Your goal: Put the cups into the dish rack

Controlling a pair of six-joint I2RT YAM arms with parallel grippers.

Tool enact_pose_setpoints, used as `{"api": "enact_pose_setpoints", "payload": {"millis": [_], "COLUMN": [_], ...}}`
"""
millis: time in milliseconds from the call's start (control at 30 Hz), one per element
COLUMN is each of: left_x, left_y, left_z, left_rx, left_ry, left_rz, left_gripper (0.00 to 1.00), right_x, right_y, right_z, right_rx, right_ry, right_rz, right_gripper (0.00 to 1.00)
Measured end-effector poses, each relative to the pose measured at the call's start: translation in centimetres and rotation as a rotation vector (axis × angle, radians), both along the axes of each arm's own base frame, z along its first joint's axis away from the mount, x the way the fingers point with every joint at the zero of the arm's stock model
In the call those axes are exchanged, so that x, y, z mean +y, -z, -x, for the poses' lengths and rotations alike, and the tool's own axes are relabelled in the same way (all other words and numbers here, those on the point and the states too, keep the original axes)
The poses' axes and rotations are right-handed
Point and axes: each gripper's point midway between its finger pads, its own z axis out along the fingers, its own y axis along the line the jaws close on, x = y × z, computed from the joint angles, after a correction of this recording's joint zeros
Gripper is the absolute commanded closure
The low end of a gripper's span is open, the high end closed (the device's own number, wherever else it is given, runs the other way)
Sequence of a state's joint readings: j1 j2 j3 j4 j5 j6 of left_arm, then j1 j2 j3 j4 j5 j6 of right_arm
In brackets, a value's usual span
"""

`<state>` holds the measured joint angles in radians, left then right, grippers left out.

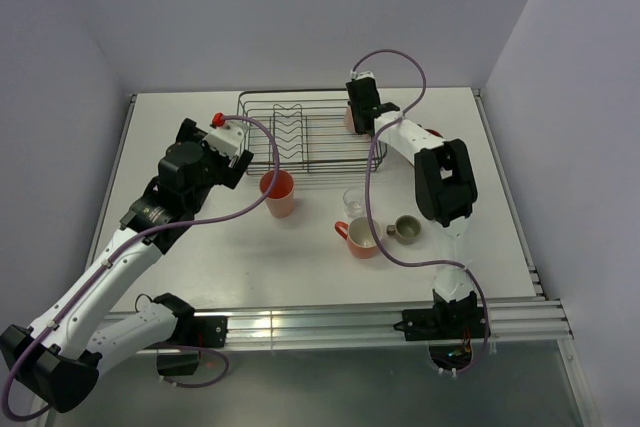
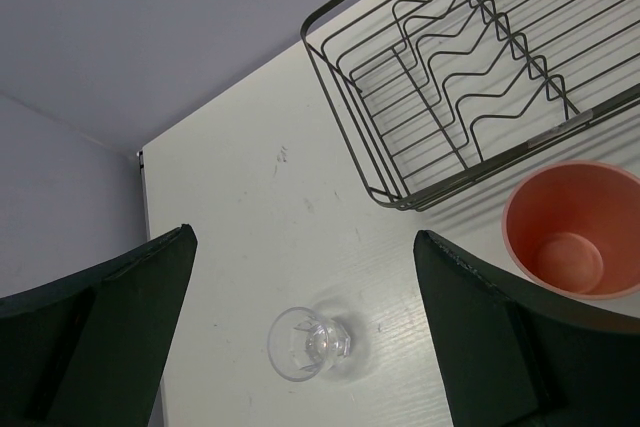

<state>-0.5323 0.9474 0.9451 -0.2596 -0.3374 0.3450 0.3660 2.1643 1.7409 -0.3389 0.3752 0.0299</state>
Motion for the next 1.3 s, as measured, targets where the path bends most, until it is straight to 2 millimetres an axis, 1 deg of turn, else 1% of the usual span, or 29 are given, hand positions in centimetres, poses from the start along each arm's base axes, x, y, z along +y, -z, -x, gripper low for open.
{"api": "enact_pose_setpoints", "payload": {"millis": [167,333,400,500,533,633,733,1067,1300], "left_x": [0.0,-0.2,-0.2,-0.2,-0.2,-0.2,-0.2,-0.2,-0.3], "left_y": [0.1,0.6,0.7,0.8,0.8,0.8,0.8,0.8,0.8], "left_z": [0.0,-0.3,-0.3,-0.4,-0.4,-0.4,-0.4,-0.4,-0.4], "left_rx": [0.002,0.017,0.019,0.021,0.022,0.022,0.022,0.023,0.023], "left_ry": [0.0,0.0,-0.001,-0.001,-0.001,-0.001,-0.001,0.0,0.003], "left_rz": [-0.001,-0.01,-0.011,-0.013,-0.013,-0.014,-0.014,-0.014,-0.013], "left_gripper": [0.01,0.01,0.01,0.01,0.01,0.01,0.01,0.01,0.01], "right_x": [0.0,0.0,0.0,0.1,0.1,0.1,0.2,0.2,0.1], "right_y": [0.3,0.4,0.4,0.3,0.3,0.3,-0.1,-0.5,-1.5], "right_z": [-0.2,-0.7,-0.9,-1.3,-1.3,-1.3,-1.6,-1.8,-1.8], "right_rx": [-0.001,-0.011,-0.017,-0.025,-0.025,-0.024,-0.044,-0.057,-0.08], "right_ry": [0.002,0.009,0.012,0.017,0.017,0.015,0.015,-0.008,-0.023], "right_rz": [0.009,0.021,0.026,0.033,0.033,0.036,0.035,0.056,0.07], "right_gripper": [1.0,1.0,0.97,0.88,0.79,0.66,0.61,0.57,0.56]}}
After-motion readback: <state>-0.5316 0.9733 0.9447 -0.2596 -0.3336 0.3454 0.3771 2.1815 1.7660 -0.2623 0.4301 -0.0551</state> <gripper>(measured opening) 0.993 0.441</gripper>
